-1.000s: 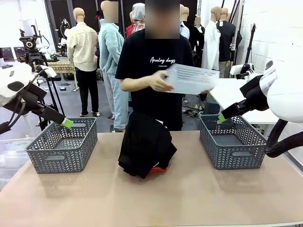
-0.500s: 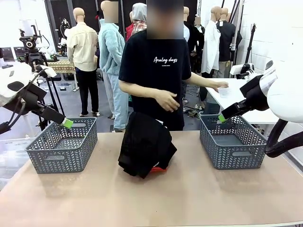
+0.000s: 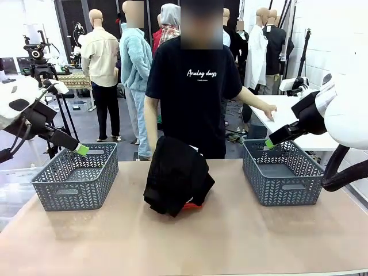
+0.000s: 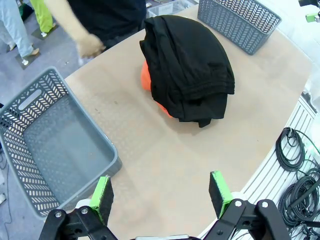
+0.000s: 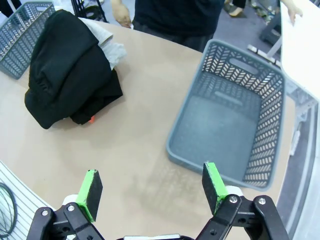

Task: Sort the tops and bottoms.
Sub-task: Lift clothes from the center of the table with your left hand.

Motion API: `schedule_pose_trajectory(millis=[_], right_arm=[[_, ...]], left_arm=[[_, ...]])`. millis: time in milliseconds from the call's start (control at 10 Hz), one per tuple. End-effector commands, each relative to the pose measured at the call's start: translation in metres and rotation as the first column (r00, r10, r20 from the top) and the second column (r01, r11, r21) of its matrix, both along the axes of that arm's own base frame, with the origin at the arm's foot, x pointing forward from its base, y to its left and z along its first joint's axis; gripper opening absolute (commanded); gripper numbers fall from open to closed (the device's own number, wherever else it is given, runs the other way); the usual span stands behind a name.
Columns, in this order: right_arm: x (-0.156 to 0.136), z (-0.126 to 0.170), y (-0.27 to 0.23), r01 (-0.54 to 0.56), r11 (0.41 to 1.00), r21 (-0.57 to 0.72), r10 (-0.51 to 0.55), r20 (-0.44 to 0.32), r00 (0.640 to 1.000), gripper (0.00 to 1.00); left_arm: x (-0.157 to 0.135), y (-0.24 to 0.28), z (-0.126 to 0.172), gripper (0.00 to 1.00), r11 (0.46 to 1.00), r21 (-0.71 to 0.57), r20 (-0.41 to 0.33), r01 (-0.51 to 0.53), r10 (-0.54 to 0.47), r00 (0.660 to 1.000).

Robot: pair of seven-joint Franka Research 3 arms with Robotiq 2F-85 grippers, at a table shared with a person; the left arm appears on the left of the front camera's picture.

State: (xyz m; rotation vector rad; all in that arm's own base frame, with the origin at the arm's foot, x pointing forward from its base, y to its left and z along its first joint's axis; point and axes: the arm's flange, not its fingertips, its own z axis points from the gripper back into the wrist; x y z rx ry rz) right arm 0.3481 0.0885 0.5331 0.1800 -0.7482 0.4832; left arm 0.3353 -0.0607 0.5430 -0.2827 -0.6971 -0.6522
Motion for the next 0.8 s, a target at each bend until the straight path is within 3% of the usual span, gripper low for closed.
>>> schedule_pose_trajectory(millis=[0,700], right_arm=[[0.0006,-0.0007,-0.0008,-0.008,1.0,0.003,0.008,-0.002,1.0,1.0],[0.0006,-0.0007,-0.0008,-0.008,1.0,0.003,0.008,-0.002,1.0,1.0]], left_arm=[[-0.0011,0.0015,0.0004,1.0,1.0,-0.004,-0.003,0.002,-0.002,1.0],[-0.0011,0.0015,0.0004,1.0,1.0,-0.004,-0.003,0.002,-0.002,1.0]])
